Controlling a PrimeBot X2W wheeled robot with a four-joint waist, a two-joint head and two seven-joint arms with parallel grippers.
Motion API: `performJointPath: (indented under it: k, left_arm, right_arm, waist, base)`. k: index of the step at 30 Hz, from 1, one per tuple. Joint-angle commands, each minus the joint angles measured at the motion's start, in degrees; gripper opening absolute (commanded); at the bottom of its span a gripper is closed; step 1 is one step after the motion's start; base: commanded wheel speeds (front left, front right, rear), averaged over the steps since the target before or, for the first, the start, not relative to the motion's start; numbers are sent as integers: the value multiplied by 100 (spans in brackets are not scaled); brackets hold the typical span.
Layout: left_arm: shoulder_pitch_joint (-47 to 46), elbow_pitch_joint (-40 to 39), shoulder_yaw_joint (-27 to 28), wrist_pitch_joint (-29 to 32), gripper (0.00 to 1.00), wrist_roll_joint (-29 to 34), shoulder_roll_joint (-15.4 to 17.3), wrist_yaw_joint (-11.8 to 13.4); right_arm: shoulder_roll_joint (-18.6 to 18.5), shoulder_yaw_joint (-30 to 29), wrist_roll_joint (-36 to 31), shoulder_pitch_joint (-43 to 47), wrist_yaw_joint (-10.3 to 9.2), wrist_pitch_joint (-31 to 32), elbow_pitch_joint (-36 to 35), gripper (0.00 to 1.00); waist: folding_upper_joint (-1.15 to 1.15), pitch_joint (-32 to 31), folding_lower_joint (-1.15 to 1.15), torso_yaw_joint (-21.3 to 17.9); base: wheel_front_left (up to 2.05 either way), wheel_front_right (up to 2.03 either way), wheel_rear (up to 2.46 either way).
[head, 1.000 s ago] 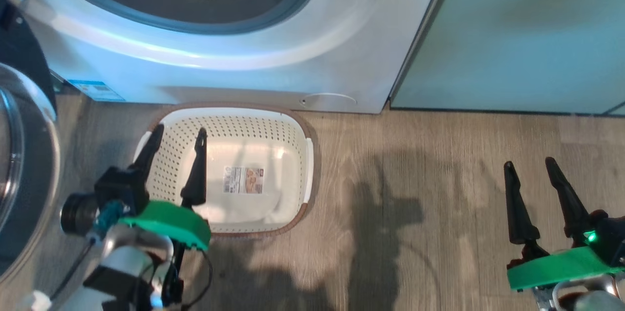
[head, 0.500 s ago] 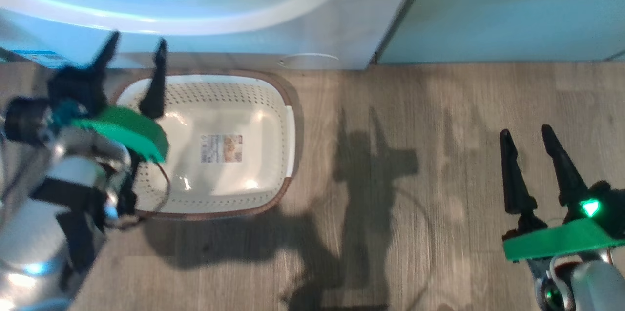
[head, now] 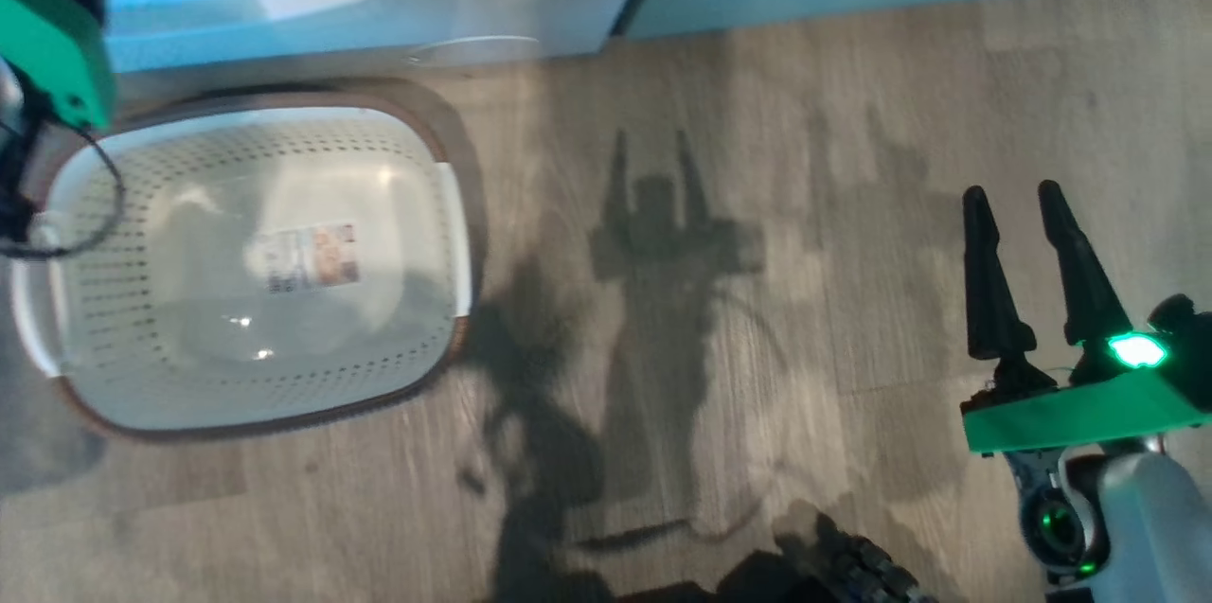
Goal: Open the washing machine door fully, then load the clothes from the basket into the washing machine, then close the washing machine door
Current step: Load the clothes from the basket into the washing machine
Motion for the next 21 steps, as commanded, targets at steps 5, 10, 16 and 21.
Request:
performJointPath:
  k: [5,10,16,21]
  left_arm:
    - [-795,-33,168,554,100,146,747,-262]
    - [-1379,101,-32,1058,100,304,1004,-546]
    - [-1981,395,-317,1579,100,560,1235,-835]
    - [-2280,727,-503,1892,100,682,1359,-967]
  right_arm:
    - [-70,224,278,-101,-16,-54,-146,100]
    - [-70,320,438,-142,-16,-54,-132,100]
    - [-70,450,588,-187,-16,-54,-123,100]
    - [-70,502,672,-173,-16,-54,-98,100]
  waist:
    - [0,324,-1,-436]
    - [0,436,-1,-609]
    - [0,534,-1,-781]
    - [0,572,-1,-885]
  base:
    - [0,0,0]
    - [0,0,0]
    - [0,0,0]
    - [0,0,0]
